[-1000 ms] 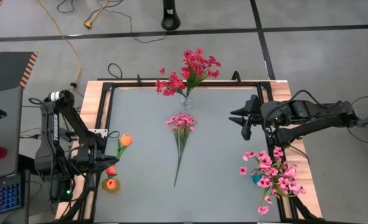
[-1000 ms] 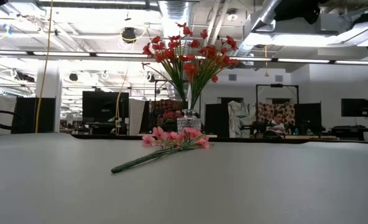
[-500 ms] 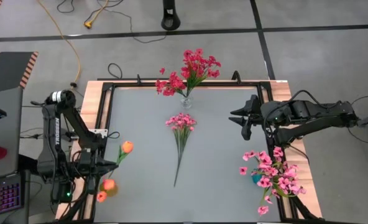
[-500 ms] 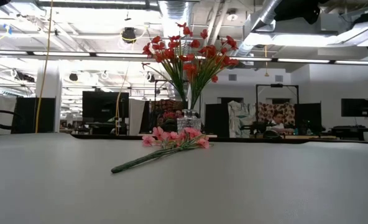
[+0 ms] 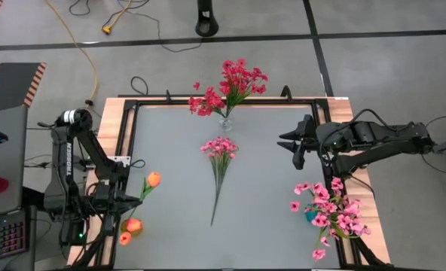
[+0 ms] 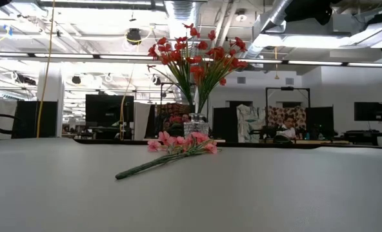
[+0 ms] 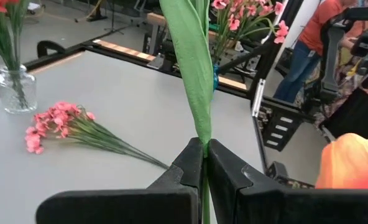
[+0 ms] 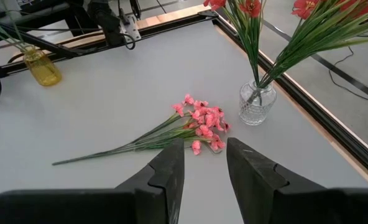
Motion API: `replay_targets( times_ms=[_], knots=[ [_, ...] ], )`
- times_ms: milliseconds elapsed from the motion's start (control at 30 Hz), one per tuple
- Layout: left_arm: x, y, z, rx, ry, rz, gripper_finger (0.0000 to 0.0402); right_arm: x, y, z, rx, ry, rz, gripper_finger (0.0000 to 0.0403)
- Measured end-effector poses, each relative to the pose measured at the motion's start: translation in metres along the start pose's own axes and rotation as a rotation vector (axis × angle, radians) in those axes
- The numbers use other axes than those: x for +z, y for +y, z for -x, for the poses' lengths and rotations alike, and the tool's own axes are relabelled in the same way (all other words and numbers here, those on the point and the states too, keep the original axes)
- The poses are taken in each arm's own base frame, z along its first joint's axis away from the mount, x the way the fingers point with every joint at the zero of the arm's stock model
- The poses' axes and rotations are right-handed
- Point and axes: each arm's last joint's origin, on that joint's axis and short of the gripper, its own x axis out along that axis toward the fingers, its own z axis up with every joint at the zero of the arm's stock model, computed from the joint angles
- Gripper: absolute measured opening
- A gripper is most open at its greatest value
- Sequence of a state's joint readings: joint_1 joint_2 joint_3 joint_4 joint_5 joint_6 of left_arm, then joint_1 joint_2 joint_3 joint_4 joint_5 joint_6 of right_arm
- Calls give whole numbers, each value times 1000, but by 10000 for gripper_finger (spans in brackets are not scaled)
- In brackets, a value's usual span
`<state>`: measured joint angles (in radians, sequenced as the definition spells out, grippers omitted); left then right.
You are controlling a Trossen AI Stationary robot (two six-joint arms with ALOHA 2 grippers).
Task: Sort flowers into vase by color
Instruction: Put the orange tulip flower into the yellow vase
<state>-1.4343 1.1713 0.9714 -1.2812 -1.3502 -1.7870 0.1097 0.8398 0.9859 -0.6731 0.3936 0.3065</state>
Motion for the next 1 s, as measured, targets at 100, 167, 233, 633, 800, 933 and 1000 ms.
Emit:
replay_targets(
  times_ms=[100,167,233,633,800,933,1000],
  knots=[
    [-1,-1,3,-13,8,9,0,0,0,0,0,0,0,148],
    [-3,-2,4,-19,10,-1,0,0,0,0,0,0,0,148],
    [-6,-3,4,-22,11,-13,0,0,0,0,0,0,0,148],
    [-25,-11,3,-2,12,-130,0,0,0,0,-1,0,0,148],
    [-28,-12,5,-7,38,-106,0,0,0,0,0,0,0,148],
    [-30,-11,9,-13,77,-119,0,0,0,0,0,0,0,148],
    [-31,-11,11,-15,90,-121,0,0,0,0,0,0,0,148]
  ],
)
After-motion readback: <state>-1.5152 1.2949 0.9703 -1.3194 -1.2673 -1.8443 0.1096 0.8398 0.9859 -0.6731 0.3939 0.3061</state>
